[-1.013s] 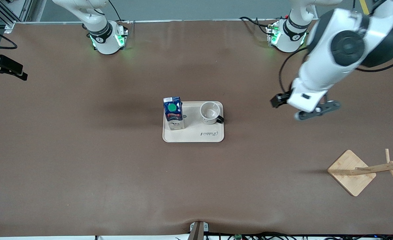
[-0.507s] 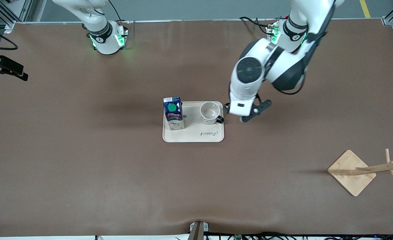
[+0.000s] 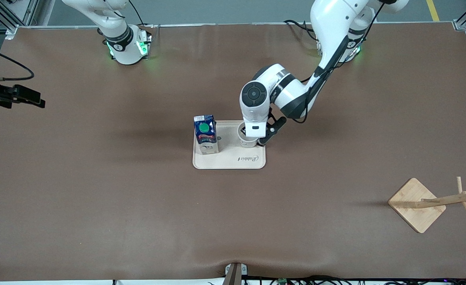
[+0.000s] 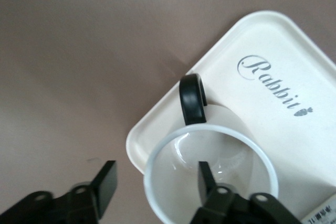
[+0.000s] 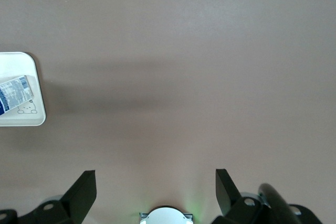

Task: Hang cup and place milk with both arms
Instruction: 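Grasp the white mug rim with the left gripper while the right gripper approaches, then carry the mug toward the wooden stand while the right gripper grasps the milk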

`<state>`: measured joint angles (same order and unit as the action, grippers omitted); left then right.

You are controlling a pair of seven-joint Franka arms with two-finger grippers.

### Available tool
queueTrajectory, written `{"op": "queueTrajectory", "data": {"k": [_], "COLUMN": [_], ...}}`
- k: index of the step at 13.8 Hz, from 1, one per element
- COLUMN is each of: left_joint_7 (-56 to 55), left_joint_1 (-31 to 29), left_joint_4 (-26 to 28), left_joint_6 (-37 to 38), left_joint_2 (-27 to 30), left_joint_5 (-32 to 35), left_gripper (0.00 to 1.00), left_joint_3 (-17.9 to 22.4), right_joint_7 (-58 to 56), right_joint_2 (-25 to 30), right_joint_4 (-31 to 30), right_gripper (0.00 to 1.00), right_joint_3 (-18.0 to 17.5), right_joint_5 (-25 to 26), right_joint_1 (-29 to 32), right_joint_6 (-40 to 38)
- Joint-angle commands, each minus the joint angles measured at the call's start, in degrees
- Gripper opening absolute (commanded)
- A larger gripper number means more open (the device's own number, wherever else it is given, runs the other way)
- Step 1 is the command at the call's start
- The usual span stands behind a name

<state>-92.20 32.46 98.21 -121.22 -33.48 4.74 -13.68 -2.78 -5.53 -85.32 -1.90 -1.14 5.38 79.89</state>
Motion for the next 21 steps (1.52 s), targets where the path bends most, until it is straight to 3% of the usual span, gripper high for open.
{"op": "queueTrajectory", "data": {"k": [1, 3, 6, 8, 10, 14, 16, 21], "left_joint_7": [-3.16, -2.64, -1.85, -0.8, 4.54, 26.65, 39.84, 67.71], "left_joint_1": [1.11, 1.11, 0.5, -0.55, -3.09, -11.61, -16.53, -29.88], "left_joint_4": [-0.74, -1.18, -3.02, -3.38, -3.29, -3.03, -2.85, -2.76], "left_joint_6": [-1.21, -1.21, -0.51, 1.5, 4.31, 11.26, 14.34, 18.04], "left_joint_2": [-1.59, -1.5, -0.37, 2.79, 6.74, 15.0, 18.96, 24.51], "left_joint_5": [1.24, 1.24, 3.77, 7.9, 10.89, 12.49, 12.23, 8.9], "left_gripper": [0.38, 0.0, 0.0, 0.0, 0.0, 0.0, 0.0, 0.0], "left_joint_3": [0.15, 0.15, 0.41, 0.76, 0.85, 0.59, 0.41, 0.24], "right_joint_7": [-0.82, -0.91, 2.41, 9.43, 10.51, 11.65, 11.66, 22.36], "right_joint_2": [-5.53, -6.69, -6.51, -6.43, -6.34, -6.95, -10.98, -15.99], "right_joint_4": [1.04, 1.04, 0.16, 0.07, 0.42, 0.16, 0.24, 0.16], "right_gripper": [1.0, 1.0, 1.0, 1.0, 1.0, 1.0, 1.0, 1.0], "right_joint_3": [-0.56, -0.48, -0.65, -0.82, -0.91, -0.83, -0.83, -0.65], "right_joint_5": [-0.26, 0.17, -1.57, -6.31, -6.77, -8.51, -16.92, -17.14], "right_joint_1": [1.21, 1.31, 0.51, -0.18, -4.3, -13.8, -16.08, -30.49], "right_joint_6": [-0.27, -0.09, -0.44, -0.88, -0.1, 4.03, 5.09, 18.95]}}
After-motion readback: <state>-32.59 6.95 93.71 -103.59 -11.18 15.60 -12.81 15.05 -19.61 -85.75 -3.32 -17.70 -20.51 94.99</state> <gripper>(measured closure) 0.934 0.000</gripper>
